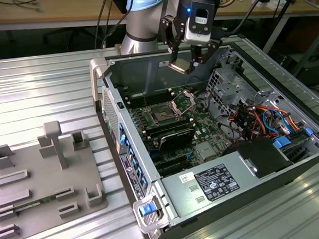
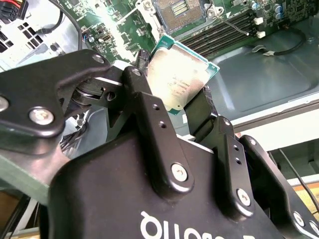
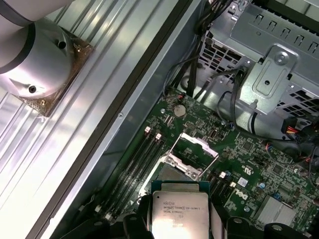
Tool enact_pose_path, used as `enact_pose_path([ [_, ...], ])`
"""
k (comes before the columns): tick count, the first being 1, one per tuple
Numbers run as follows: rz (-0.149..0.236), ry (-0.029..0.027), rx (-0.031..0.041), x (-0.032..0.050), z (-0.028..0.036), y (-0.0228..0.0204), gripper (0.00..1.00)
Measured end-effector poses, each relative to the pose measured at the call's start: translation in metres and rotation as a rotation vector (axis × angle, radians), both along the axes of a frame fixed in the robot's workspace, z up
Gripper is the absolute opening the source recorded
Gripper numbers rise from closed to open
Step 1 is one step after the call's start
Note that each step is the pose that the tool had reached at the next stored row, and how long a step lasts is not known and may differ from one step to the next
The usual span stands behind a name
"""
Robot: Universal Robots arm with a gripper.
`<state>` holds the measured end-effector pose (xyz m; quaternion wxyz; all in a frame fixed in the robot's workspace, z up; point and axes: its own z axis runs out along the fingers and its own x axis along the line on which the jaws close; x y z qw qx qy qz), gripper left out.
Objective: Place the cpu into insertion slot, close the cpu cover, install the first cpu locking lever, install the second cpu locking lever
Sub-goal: 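Place the cpu into insertion slot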
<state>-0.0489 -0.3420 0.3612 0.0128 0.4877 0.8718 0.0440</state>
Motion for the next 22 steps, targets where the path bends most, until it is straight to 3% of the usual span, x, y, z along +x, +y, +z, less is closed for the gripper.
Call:
enact_pose_path([
  [19, -0.067, 0.0, 0.0, -0.0008, -0.0006, 0.0, 0.55],
  [20, -0.095, 0.0, 0.0, -0.0009, -0.0007, 0.0, 0.55],
  [22, -0.204, 0.0, 0.0, -0.0013, -0.0016, 0.0, 0.55],
])
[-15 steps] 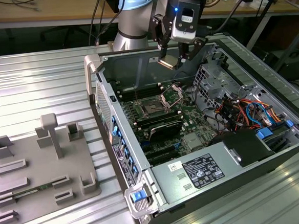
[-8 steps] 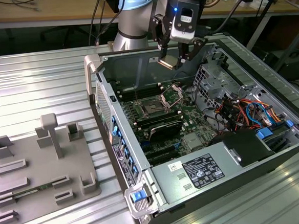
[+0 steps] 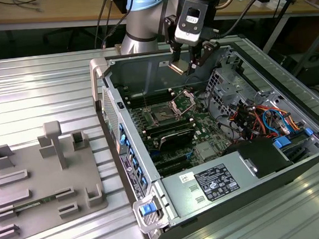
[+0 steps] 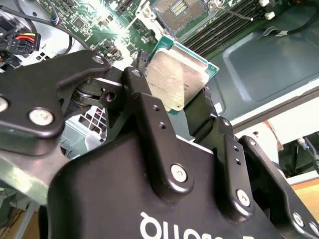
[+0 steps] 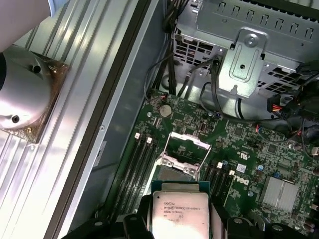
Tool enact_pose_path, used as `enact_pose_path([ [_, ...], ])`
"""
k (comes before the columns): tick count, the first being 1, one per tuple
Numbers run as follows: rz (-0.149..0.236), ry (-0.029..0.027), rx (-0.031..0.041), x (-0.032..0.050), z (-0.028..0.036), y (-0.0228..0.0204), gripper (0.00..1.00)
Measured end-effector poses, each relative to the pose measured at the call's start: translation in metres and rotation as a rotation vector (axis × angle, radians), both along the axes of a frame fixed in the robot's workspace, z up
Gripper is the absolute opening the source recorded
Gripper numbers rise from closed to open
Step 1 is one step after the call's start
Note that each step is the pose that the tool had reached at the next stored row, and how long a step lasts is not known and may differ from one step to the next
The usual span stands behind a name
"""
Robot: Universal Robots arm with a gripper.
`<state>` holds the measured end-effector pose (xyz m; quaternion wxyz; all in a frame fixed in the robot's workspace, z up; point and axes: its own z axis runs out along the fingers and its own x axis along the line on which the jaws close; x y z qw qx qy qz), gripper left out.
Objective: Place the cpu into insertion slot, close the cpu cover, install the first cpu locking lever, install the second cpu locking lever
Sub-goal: 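Place the cpu into insertion slot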
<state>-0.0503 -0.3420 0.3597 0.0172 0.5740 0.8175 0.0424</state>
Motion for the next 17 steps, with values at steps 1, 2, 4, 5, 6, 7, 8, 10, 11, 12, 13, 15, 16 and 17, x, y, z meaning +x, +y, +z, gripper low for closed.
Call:
enact_pose_path([
  [1, -0.006, 0.0, 0.0, 0.0, 0.0, 0.0, 0.55],
  [2, -0.006, 0.0, 0.0, 0.0, 0.0, 0.0, 0.55],
  [4, -0.007, 0.0, 0.0, 0.0, 0.0, 0.0, 0.55],
  [5, -0.007, 0.0, -0.0001, 0.0, -0.0001, 0.0, 0.55],
  [6, -0.007, 0.0, -0.0001, 0.0, -0.0002, 0.0, 0.55],
  [7, -0.007, 0.0001, -0.0001, 0.0, -0.0003, 0.0, 0.55],
  [8, -0.007, 0.0, -0.0001, 0.0, -0.0004, 0.0, 0.55],
  [10, -0.007, 0.0, -0.0001, 0.0, -0.0008, 0.0, 0.55],
  [11, -0.007, 0.0, 0.0, 0.0, -0.0012, 0.0, 0.55],
  [12, -0.007, 0.0, 0.0, 0.0, -0.0014, 0.0, 0.55],
  [13, -0.007, -0.0001, 0.0, 0.0, -0.0016, 0.0, 0.55],
  [15, -0.007, 0.0, 0.0, 0.0, -0.0019, 0.0, 0.55],
  [16, -0.007, 0.0001, -0.0001, 0.0, -0.0021, 0.0, 0.55],
  [17, -0.007, 0.0, 0.0, 0.0, -0.0023, 0.0, 0.55],
])
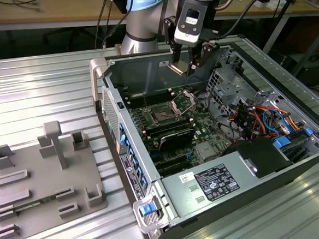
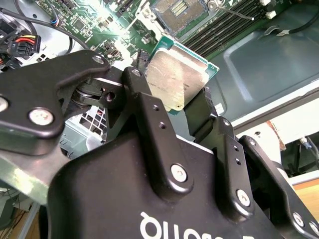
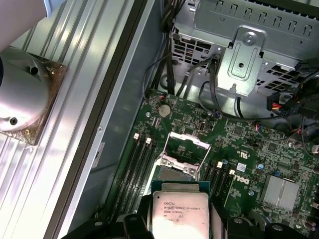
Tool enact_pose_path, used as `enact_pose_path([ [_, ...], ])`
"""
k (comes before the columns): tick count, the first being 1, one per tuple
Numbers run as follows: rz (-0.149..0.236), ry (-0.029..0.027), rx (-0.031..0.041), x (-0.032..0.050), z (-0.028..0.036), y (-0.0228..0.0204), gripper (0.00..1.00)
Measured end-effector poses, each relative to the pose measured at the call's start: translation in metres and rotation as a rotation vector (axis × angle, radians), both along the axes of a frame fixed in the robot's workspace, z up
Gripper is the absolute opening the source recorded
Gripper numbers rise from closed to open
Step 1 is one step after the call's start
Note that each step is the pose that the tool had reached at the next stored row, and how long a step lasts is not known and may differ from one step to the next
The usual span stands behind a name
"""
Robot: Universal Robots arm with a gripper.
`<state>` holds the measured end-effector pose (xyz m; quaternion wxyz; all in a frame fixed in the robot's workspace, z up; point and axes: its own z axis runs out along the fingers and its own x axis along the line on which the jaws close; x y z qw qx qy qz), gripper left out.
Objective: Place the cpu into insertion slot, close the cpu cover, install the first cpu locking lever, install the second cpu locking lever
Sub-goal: 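Place the cpu into insertion slot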
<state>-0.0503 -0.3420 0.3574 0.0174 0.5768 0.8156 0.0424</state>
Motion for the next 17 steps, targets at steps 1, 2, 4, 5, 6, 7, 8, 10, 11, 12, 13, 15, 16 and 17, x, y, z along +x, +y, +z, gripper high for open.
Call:
enact_pose_path([
  [1, 0.0, 0.0, 0.0001, 0.0, -0.0003, 0.0, 0.55],
  [2, 0.0, 0.0, -0.0001, 0.0, -0.0006, 0.0, 0.55],
  [4, 0.0, 0.0, -0.0001, 0.0, -0.001, 0.0, 0.55],
  [5, 0.0, 0.0, 0.0, 0.0, -0.0013, 0.0, 0.55],
  [6, 0.0, 0.0, 0.0, 0.0, -0.0016, 0.0, 0.55],
  [7, 0.0, 0.0, 0.0, 0.0, -0.0018, 0.0, 0.55],
  [8, 0.0, 0.0, 0.0, 0.0, -0.0019, 0.0, 0.55],
  [10, 0.0, 0.0, 0.0, 0.0, -0.0022, 0.0, 0.55],
  [11, 0.0, 0.0001, -0.0001, 0.0, -0.0024, 0.0, 0.55],
  [12, 0.0, 0.0, 0.0, 0.0, -0.0026, 0.0, 0.55],
  [13, 0.0, 0.0, 0.0001, 0.0, -0.0027, 0.0, 0.55],
  [15, 0.0, 0.0, 0.0, 0.0, -0.0031, 0.0, 0.55],
  [16, 0.0, -0.0001, 0.0, 0.0, -0.0033, 0.0, 0.55],
  [17, 0.0, -0.0001, 0.0001, 0.0, -0.0035, 0.0, 0.55],
])
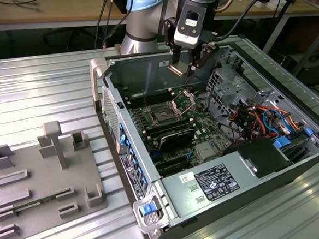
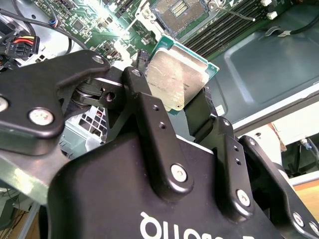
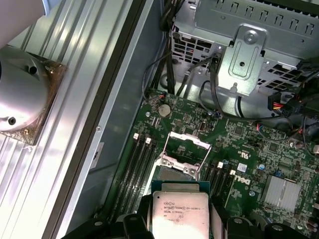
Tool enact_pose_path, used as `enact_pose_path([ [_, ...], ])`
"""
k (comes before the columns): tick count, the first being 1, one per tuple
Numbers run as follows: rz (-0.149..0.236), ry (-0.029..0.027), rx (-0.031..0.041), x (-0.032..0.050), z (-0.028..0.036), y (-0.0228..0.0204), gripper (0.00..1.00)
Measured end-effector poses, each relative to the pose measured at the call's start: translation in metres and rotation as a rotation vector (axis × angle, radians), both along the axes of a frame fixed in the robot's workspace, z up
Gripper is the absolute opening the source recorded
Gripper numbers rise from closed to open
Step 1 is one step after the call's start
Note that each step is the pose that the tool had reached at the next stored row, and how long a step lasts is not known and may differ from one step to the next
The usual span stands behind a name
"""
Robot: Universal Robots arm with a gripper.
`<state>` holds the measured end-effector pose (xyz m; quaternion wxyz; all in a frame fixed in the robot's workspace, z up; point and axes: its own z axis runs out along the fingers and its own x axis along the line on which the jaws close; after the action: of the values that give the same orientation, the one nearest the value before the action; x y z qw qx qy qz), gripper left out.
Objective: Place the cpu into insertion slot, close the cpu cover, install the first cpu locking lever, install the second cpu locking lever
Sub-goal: 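Place the cpu into insertion slot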
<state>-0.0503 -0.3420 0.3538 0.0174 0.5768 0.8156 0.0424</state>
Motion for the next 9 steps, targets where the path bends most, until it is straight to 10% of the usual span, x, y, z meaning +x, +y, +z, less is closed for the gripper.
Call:
enact_pose_path([
  [9, 0.0, 0.0, -0.0001, 0.0, -0.0025, 0.0, 0.55],
])
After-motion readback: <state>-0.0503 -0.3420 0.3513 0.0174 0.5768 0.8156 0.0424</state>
